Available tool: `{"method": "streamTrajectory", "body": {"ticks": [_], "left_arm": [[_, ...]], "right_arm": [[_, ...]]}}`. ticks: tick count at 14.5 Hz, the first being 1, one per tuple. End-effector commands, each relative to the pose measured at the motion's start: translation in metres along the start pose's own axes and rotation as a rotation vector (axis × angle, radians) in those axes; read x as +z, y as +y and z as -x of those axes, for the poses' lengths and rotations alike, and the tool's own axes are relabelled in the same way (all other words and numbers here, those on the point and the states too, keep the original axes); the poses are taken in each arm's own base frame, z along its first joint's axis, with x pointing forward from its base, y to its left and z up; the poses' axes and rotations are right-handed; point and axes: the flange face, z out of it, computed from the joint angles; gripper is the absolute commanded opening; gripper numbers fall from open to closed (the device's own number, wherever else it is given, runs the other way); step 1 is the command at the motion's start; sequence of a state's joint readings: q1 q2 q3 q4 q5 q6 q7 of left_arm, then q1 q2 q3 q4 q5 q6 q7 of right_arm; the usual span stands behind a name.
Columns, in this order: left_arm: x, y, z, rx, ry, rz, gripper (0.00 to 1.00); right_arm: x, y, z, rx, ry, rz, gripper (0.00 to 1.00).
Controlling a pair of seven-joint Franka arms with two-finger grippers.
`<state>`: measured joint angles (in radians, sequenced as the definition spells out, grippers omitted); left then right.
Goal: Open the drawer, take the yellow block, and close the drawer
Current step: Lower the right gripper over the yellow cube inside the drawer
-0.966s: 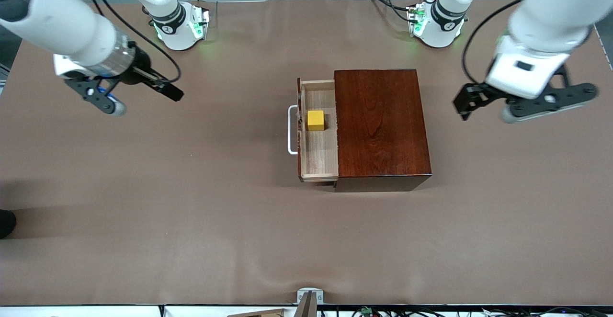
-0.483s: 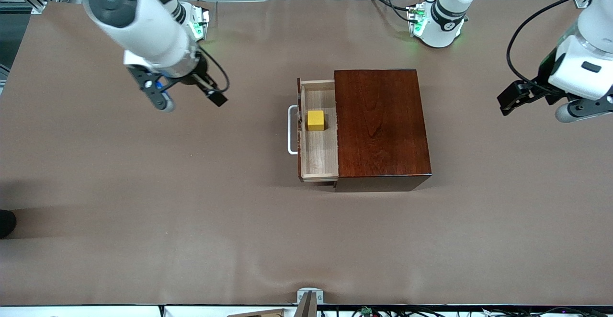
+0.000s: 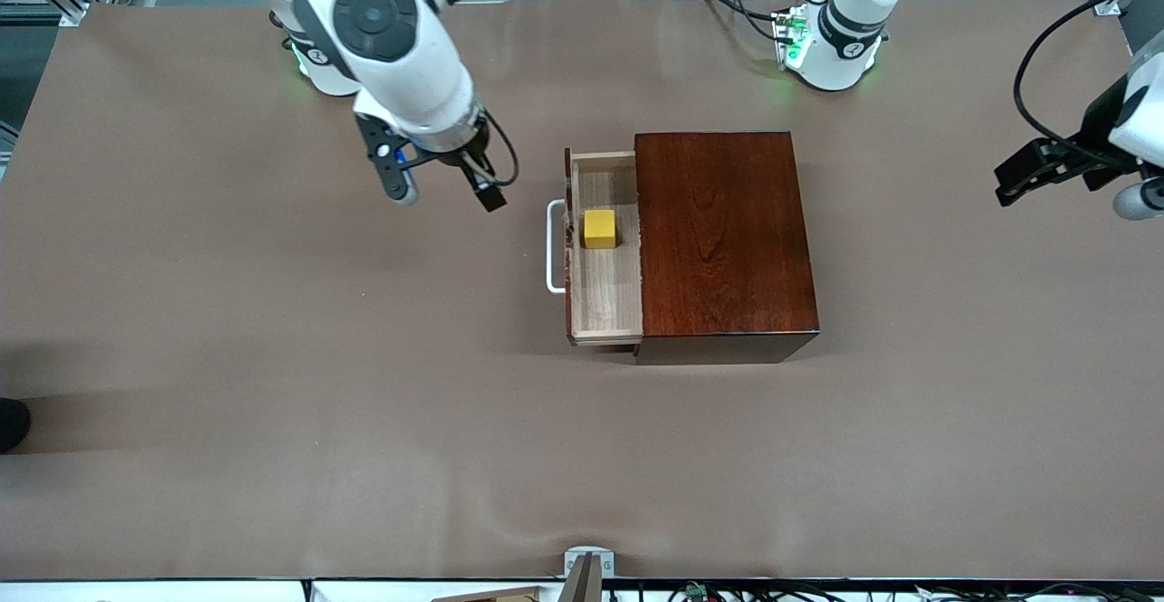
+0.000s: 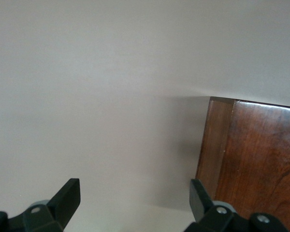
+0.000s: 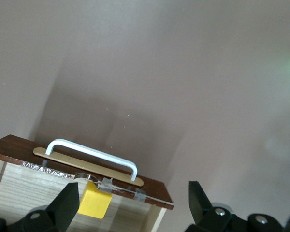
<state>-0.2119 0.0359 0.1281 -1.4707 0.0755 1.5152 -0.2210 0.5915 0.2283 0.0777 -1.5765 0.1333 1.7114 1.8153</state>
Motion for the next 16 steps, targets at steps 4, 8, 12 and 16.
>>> {"method": "streamTrajectory", "body": {"ticks": [4,8,12,16], "left_arm": [[-0.004,0.002,0.01,0.046,-0.009,0.056,1.0],[-0.004,0.004,0.015,0.065,-0.011,0.068,1.0],[-0.001,0.004,0.015,0.063,-0.019,0.067,1.0],[-0.001,0.004,0.015,0.064,-0.019,0.067,1.0]], "right_arm": [[0.041,-0.015,0.042,0.184,-0.001,-0.03,1.0],[0.078,-0.025,0.077,0.338,0.017,-0.08,1.0],[0.1,-0.035,0.089,0.421,-0.016,-0.107,1.0],[0.131,-0.043,0.104,0.476,-0.033,-0.123,1.0]]}}
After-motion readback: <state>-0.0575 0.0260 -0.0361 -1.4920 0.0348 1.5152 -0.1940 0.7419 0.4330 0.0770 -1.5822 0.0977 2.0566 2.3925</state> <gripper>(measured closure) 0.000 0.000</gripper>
